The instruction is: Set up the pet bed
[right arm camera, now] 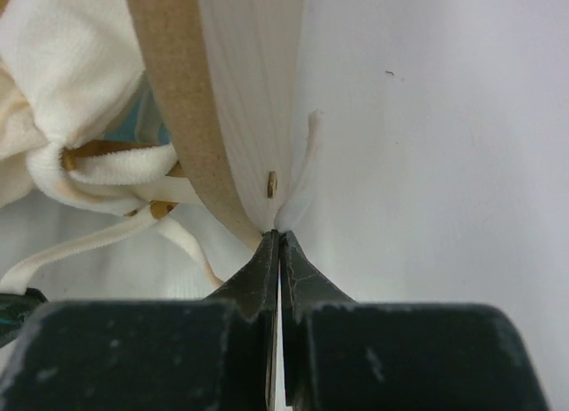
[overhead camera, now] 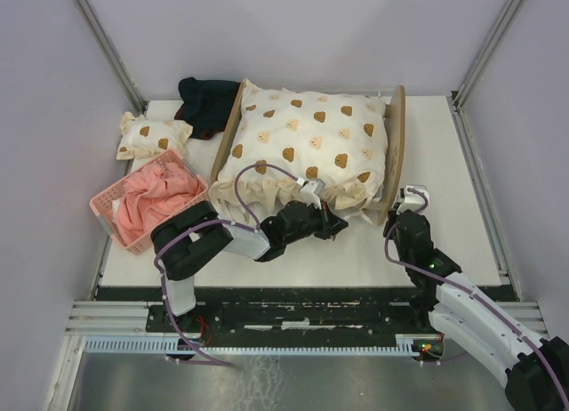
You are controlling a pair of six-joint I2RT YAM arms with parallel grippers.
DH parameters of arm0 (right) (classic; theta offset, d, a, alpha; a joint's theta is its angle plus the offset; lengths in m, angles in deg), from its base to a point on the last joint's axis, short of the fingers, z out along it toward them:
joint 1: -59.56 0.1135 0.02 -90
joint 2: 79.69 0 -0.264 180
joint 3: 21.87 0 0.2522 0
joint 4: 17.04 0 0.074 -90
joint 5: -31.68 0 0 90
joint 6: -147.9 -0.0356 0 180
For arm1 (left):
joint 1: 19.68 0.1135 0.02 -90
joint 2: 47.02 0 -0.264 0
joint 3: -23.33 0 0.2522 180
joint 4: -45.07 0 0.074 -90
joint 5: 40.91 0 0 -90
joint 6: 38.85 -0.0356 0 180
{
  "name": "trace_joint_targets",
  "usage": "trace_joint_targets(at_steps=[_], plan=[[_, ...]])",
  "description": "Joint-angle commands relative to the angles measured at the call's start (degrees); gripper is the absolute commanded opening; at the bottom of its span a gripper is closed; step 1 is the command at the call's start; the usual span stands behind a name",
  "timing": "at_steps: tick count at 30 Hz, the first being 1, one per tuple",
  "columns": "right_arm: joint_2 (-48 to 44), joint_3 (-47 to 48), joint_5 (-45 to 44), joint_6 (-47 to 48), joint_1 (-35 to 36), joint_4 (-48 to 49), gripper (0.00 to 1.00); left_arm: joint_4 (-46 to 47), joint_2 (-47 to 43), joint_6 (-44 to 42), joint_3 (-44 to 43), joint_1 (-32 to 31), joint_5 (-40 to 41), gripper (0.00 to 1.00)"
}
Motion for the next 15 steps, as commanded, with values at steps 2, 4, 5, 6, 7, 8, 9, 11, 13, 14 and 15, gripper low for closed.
trace_joint_targets(at_steps=[2, 4, 5, 6, 7, 8, 9, 11, 13, 14, 15], plan=[[0.8, 5.2, 10.8, 9.9, 0.7, 1.8, 0.02, 3.7, 0.2, 0.5, 0.3, -0.3, -0.8, 0.03], [0.7, 6.0, 11.6, 12.0, 0.7, 0.1, 0.02, 3.7, 0.0, 0.5, 0.4, -0.3, -0.7, 0.03], [0.7, 6.6, 11.8, 12.8, 0.7, -1.1, 0.02, 3.7, -0.1, 0.5, 0.4, -0.3, -0.8, 0.03], [0.7, 7.5, 11.4, 13.1, 0.8, -2.6, 0.02, 3.6, -0.1, 0.5, 0.4, -0.3, -0.8, 0.03], [0.6, 8.2, 10.1, 12.7, 0.8, -3.9, 0.02, 3.5, -0.1, 0.5, 0.3, -0.2, -0.8, 0.03], [0.2, 8.4, 8.8, 12.1, 0.9, -4.9, 0.02, 3.4, 0.0, 0.5, 0.2, -0.2, -0.7, 0.03], [-0.4, 8.6, 6.9, 10.3, 0.9, -6.1, 0.02, 3.5, 0.0, 0.6, 0.2, -0.2, -0.7, 0.03], [-2.6, 8.0, 2.7, 5.8, 0.9, -7.7, 0.02, 3.5, 0.2, 0.7, 0.2, -0.3, -0.6, 0.03], [-4.8, 6.4, 2.8, 3.9, 1.0, -6.9, 0.02, 3.5, 0.2, 0.9, 0.3, -0.2, -0.7, 0.03], [-5.9, 5.7, 3.6, 3.8, 1.0, -6.5, 0.02, 3.5, 0.1, 0.9, 0.4, -0.3, -0.8, 0.03], [-6.8, 5.2, 4.2, 4.3, 1.0, -6.3, 0.02, 3.5, -0.2, 0.9, 0.5, -0.3, -0.8, 0.03]])
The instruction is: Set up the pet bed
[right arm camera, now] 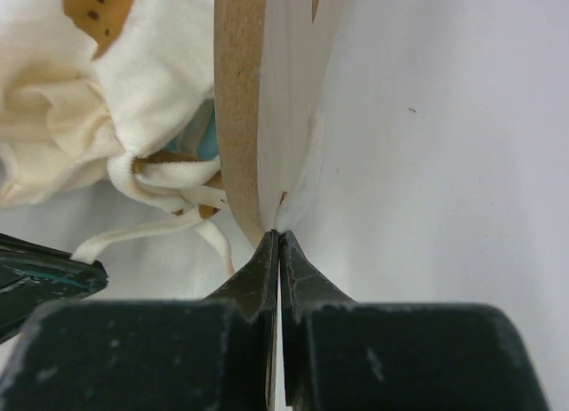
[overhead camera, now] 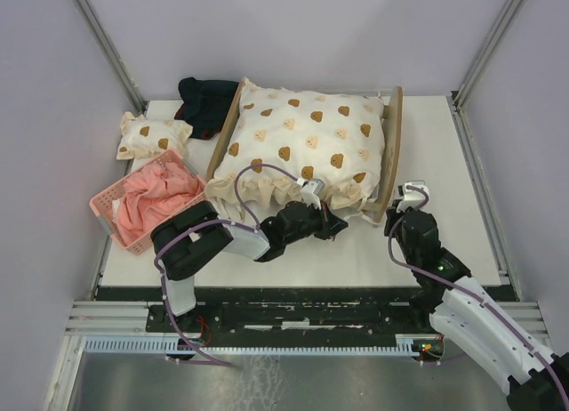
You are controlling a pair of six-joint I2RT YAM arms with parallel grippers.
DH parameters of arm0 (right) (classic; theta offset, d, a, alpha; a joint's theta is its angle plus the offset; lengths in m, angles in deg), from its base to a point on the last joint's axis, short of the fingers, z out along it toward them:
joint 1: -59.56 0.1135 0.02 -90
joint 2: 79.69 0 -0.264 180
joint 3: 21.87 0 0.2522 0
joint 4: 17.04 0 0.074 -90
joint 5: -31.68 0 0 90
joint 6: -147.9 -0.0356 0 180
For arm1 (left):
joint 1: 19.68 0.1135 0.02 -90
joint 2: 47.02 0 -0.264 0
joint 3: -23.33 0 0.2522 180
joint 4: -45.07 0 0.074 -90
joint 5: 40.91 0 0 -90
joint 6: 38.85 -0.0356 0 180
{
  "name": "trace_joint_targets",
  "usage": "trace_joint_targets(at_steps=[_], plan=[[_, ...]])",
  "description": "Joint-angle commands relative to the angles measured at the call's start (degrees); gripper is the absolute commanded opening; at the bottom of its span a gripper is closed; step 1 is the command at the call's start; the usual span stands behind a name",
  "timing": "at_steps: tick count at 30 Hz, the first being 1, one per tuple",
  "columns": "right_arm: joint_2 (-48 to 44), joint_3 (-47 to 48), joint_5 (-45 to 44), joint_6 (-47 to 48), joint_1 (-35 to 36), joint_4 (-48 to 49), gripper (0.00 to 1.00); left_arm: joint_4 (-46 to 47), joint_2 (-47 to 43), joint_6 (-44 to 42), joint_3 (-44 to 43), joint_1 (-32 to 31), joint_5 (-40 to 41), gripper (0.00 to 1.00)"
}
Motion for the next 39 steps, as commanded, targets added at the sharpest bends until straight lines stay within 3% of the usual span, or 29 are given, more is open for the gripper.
trace_joint_targets(at_steps=[1, 8, 17, 26, 33, 39], plan=[[-4.5, -0.4, -0.3, -2.3, 0.4, 0.9, 0.02, 3.3, -0.5, 0.8, 0.6, -0.3, -0.6, 0.03], [-7.6, 1.3, 5.5, 4.3, 0.4, -0.7, 0.02, 3.4, -0.9, 1.3, 0.9, -0.2, -0.4, 0.03], [2.2, 6.6, 17.4, 13.3, 1.1, -2.5, 0.02, 4.0, -1.4, 2.2, 1.2, -0.2, -1.0, 0.03], [4.9, 7.8, 19.0, 23.1, 3.2, -6.0, 0.02, 5.1, -1.5, 2.8, 2.2, -0.3, -1.2, 0.03], [11.4, 12.2, 11.1, 30.0, 3.7, -10.7, 0.02, 5.3, -1.8, 3.0, 2.3, -0.2, -1.2, 0.03], [15.1, 11.5, 10.8, 31.5, 4.5, -12.5, 0.02, 6.1, -1.3, 3.4, 2.4, -0.2, -1.7, 0.03]])
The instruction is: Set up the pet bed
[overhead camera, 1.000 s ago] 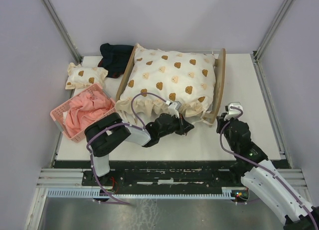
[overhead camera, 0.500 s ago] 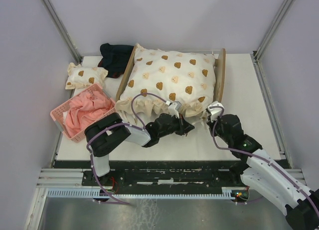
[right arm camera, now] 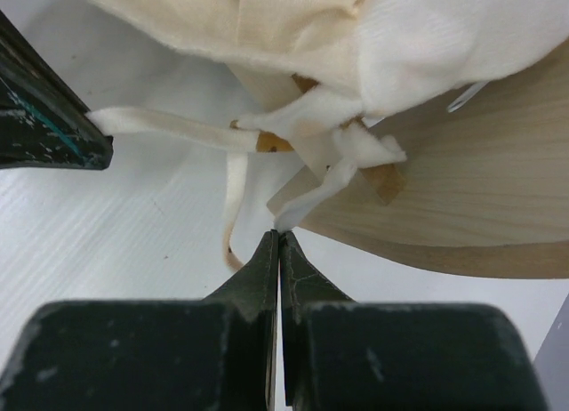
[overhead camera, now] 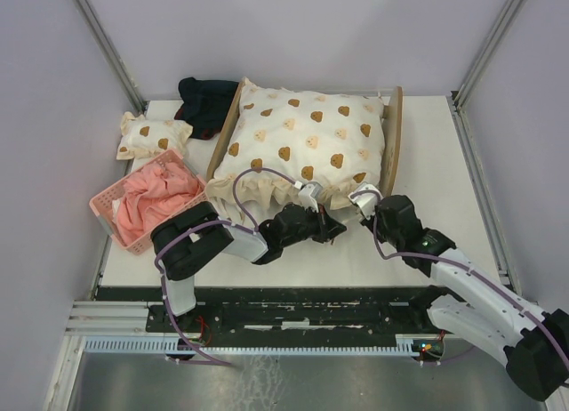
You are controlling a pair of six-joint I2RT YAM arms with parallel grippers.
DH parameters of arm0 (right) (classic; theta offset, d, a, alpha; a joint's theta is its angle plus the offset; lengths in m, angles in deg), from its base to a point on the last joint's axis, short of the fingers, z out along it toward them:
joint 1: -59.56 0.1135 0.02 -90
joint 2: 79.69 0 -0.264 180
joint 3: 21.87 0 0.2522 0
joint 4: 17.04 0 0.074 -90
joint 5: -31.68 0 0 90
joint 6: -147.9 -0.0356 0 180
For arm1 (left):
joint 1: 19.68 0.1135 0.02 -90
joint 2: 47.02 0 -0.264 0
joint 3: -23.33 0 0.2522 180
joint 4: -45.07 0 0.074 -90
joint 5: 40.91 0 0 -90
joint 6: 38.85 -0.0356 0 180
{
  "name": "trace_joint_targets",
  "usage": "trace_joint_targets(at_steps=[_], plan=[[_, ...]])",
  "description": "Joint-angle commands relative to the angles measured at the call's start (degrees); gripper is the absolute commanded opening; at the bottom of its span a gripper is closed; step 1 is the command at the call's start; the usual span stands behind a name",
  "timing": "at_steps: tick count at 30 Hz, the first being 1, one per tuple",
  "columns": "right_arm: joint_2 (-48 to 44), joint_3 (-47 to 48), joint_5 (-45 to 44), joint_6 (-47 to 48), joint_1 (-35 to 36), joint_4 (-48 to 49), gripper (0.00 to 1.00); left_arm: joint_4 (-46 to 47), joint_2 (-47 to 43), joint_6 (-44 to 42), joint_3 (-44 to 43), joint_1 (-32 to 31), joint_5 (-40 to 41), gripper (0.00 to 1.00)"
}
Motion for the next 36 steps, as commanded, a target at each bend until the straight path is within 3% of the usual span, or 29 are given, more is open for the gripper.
trace_joint_targets(at_steps=[1, 10, 18, 24, 30, 36], plan=[[1.6, 1.5, -2.7, 2.9, 1.2, -1.6, 0.02, 4.5, -1.3, 1.3, 0.3, -0.2, -0.5, 0.03], [4.5, 3.0, -6.5, 5.6, 3.4, -1.3, 0.02, 5.2, -1.3, 1.8, 1.0, -0.2, -0.2, 0.03], [5.1, 1.0, -13.3, 11.6, 4.0, 8.0, 0.02, 5.1, -1.2, 2.2, 0.7, -0.2, -0.9, 0.03], [5.2, -0.1, -10.4, 19.1, 4.0, 12.2, 0.02, 5.2, -0.8, 2.6, 0.7, -0.2, -1.0, 0.03], [6.2, -0.3, -7.2, 19.4, 4.0, 11.9, 0.02, 5.2, -0.1, 2.8, 0.3, -0.2, -1.2, 0.03], [8.8, -0.9, -7.0, 24.6, 4.1, 15.3, 0.02, 4.5, -0.8, 2.6, 0.3, -0.3, -0.9, 0.09]])
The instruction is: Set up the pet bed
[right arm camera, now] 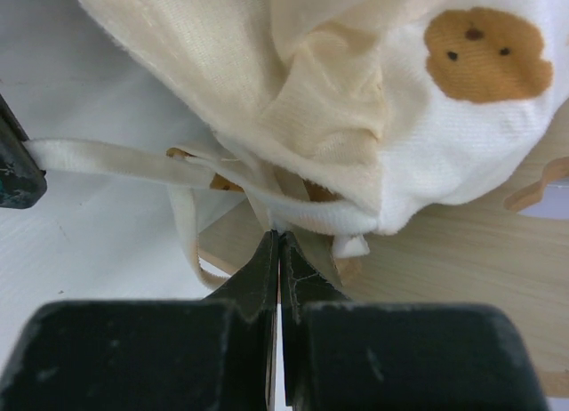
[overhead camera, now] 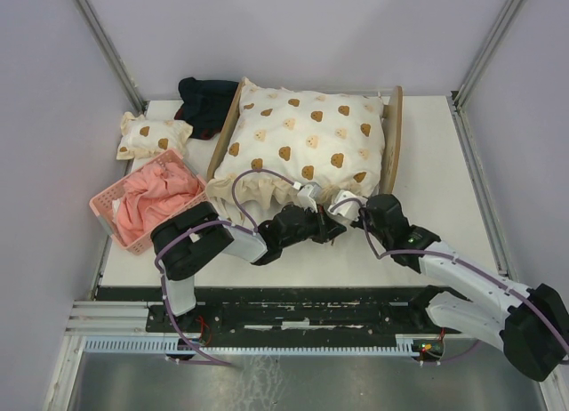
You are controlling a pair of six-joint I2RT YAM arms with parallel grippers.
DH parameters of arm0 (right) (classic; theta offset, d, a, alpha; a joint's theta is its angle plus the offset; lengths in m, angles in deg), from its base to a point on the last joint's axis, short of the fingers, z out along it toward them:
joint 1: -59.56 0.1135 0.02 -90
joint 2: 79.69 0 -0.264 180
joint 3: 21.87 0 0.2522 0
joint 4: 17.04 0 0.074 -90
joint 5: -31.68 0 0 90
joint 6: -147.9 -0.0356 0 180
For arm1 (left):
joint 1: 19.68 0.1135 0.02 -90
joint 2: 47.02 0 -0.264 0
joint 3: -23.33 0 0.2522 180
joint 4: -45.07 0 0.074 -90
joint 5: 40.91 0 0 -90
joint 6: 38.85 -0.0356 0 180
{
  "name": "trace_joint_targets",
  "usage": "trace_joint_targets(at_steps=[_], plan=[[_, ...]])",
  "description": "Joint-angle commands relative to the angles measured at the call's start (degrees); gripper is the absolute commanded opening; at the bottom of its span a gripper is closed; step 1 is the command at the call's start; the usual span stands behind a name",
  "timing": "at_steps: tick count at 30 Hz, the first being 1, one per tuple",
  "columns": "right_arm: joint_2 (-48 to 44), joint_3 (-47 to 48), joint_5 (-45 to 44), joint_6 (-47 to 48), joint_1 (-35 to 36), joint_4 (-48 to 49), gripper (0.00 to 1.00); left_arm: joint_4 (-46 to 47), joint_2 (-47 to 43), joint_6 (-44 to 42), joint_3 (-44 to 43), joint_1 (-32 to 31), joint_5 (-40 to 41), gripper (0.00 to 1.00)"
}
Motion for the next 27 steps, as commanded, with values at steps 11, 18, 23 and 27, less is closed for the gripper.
trace_joint_targets(at_steps=[11, 18, 23, 27], plan=[[0.0, -1.1, 3.1, 10.8, 0.0, 9.1, 0.02, -6.4, -8.0, -1.9, -0.5, -0.1, 5.7, 0.29], [0.4, -2.6, 5.3, 12.3, 0.0, 13.3, 0.02, -8.8, -9.4, -2.6, -0.6, -0.1, 8.0, 0.33], [0.5, -2.2, 7.3, 12.7, 0.0, 13.8, 0.02, -9.1, -11.1, 0.2, 1.7, -0.2, 10.8, 0.35], [1.5, -2.3, 8.2, 13.2, 0.0, 13.9, 0.02, -9.2, -13.3, 1.1, 3.0, -0.2, 12.0, 0.37]])
